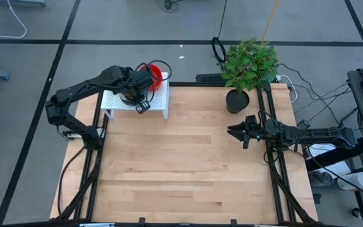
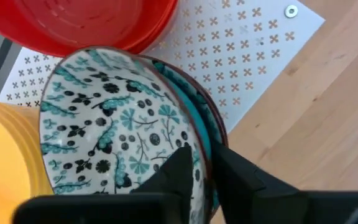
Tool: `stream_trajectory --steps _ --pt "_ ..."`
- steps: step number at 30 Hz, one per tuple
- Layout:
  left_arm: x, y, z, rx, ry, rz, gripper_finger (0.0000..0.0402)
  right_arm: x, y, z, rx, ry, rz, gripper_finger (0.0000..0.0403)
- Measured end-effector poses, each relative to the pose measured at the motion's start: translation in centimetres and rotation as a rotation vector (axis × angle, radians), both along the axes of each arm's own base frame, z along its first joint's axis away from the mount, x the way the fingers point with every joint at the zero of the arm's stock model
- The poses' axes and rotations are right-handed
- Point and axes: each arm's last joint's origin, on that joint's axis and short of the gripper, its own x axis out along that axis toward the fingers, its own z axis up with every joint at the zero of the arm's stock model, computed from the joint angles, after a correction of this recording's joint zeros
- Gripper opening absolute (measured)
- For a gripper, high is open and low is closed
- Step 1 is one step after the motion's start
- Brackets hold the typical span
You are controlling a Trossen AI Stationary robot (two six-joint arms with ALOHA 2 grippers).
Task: Pick & Place Mini bowls
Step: Stack the green patterned bowl on top of the green patterned bowls on the shelf, then adjust the red stacked bowls on the shelf
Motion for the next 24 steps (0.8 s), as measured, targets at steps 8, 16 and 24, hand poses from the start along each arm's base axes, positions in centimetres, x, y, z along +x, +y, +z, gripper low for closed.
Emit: stream_trajectory --steps 8,16,24 --pt "-0.6 -0.3 0.4 -0.032 0.047 -0.011 0.015 0.0 0.0 0.0 -0.014 0.001 0.002 0.0116" --pt "-1.1 -0.7 3.9 -0.017 -0.03 -0.044 0.0185 0.0 0.0 0.0 -0.035 0.003 0.005 0.0116" --pt "-0.2 0.6 6.0 0.227 -0.137 -0.065 0.0186 0.0 0.0 0.1 -0.055 0.002 0.005 0.0116"
